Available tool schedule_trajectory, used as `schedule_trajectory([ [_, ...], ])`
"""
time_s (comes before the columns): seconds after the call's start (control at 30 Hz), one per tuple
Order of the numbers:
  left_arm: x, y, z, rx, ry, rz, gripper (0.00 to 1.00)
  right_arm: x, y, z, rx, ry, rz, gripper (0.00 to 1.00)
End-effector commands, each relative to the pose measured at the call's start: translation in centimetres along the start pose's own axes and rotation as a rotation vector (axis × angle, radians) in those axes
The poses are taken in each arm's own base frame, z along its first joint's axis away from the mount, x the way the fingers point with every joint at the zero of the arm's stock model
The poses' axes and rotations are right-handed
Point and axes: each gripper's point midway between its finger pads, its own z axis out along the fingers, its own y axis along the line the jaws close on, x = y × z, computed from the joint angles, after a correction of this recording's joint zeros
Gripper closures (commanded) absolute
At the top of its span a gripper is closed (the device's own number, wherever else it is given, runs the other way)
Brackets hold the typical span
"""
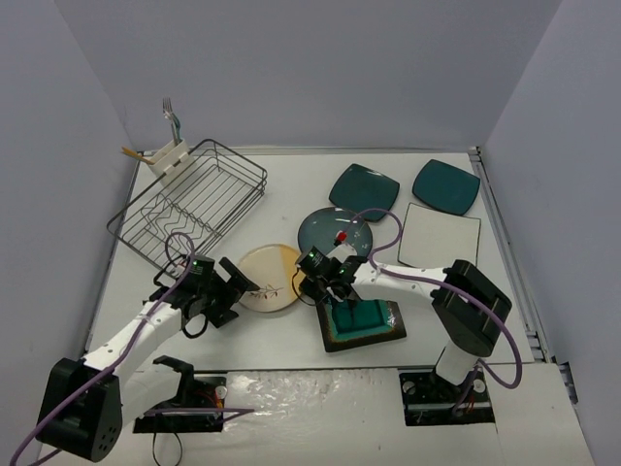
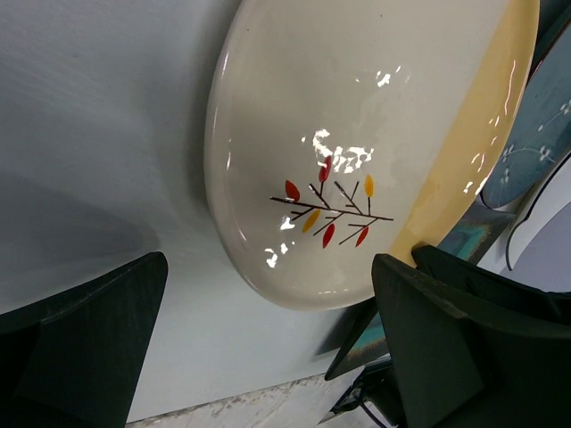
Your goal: Load the plates into the dish rack
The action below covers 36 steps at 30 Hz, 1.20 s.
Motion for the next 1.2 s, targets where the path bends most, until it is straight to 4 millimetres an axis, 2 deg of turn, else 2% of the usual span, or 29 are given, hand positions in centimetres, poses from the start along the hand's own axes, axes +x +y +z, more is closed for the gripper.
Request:
schedule_trajectory([
  [0.0,-0.9,-3.5,0.4,0.103,-0.027,-0.026,0.03,-1.6,5.7,-3.5,-0.17,-0.001,0.089,1.0],
  [0.27,-0.5,-3.5,1.5,0.101,-0.04,-0.084,0.05,-1.5,5.2,-3.9,-0.191,0.052,0.142,1.0],
  [0.53,-0.6,-4.2,1.8,0.133,-0.084,-0.127,0.14,-1.1,4.4,-3.9,-0.189,0.093,0.161,1.0],
  [0.6,-0.8,-4.3,1.9,0.135,-0.098,-0.137,0.22,-1.1,4.8,-4.0,-0.214,0.094,0.165,1.0],
  [0.7,-0.7,-4.5,2.0,0.142,-0.105,-0.148,0.3,-1.1,4.6,-4.0,-0.214,0.1,0.166,1.0],
  [0.77,-1.0,-5.4,1.8,0.173,-0.122,-0.151,0.36,-1.0,4.4,-4.0,-0.213,0.105,0.165,1.0],
  [1.0,-1.3,-5.6,1.7,0.19,-0.15,-0.174,0.58,-0.4,4.0,-4.1,-0.218,0.138,0.164,1.0],
  [1.17,-1.8,-6.1,0.9,0.222,-0.184,-0.185,0.78,-0.4,3.5,-4.0,-0.215,0.142,0.15,1.0],
])
